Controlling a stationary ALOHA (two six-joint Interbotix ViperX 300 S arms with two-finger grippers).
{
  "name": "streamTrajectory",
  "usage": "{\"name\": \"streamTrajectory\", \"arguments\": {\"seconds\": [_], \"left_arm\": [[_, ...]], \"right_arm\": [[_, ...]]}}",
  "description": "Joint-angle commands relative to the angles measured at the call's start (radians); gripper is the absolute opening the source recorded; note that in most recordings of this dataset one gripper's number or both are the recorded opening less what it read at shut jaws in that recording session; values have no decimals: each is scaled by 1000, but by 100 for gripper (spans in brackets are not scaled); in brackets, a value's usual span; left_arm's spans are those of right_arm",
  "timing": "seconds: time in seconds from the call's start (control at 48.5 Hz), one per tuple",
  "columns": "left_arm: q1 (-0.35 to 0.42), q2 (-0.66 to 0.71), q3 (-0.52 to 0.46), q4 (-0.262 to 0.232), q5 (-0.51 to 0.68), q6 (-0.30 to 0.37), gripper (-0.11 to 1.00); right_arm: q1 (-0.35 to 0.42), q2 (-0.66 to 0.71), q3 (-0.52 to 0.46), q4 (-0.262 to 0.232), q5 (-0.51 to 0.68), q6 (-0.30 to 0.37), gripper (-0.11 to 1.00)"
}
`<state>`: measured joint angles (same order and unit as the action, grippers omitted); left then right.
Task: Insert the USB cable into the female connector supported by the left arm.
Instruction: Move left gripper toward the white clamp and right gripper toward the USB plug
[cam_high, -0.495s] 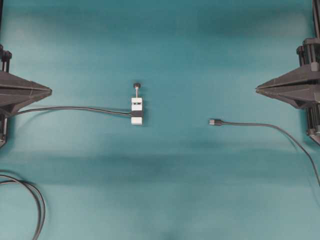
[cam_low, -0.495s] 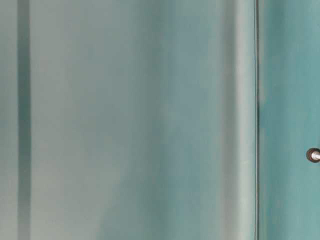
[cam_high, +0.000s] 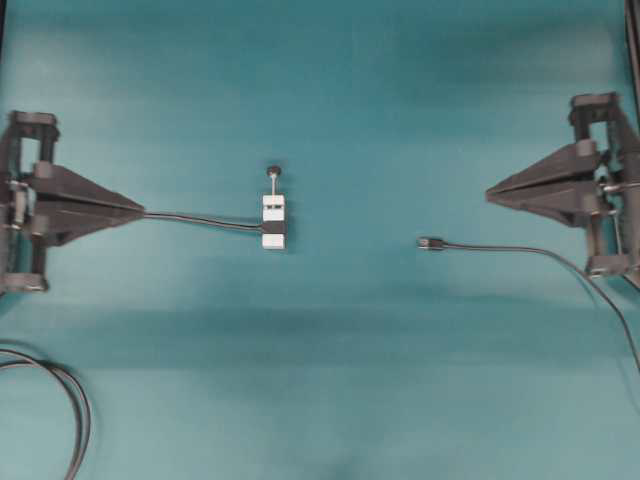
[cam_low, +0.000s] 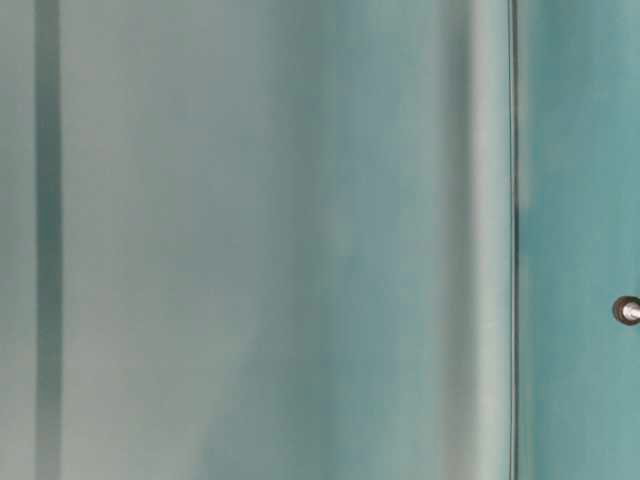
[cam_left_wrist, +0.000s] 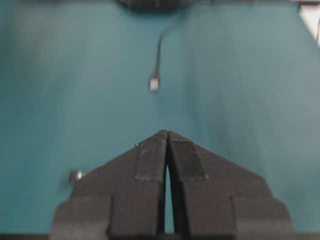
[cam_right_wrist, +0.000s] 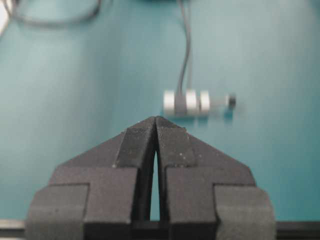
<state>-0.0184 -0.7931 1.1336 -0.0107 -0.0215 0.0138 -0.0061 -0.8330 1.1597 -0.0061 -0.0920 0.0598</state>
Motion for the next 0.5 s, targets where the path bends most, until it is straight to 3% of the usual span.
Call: {"name": "streamTrajectory", "arguments": {"seconds": [0.0,0.268,0.351,0.475], "left_arm": [[-2,41,-29,-3,6,-6,1],[0,91,-26,-8,55,-6,5],[0,98,-29,-8,87,-6,16],[2,104,-31,-8,97,-9,48]], "right_arm": [[-2,40,-29,-2,11,2,0],[-2,66,-31,-2,28,37,0],[-2,66,-34,-2,55,80,0],[-2,66,-41,-2,126,149,0]]}}
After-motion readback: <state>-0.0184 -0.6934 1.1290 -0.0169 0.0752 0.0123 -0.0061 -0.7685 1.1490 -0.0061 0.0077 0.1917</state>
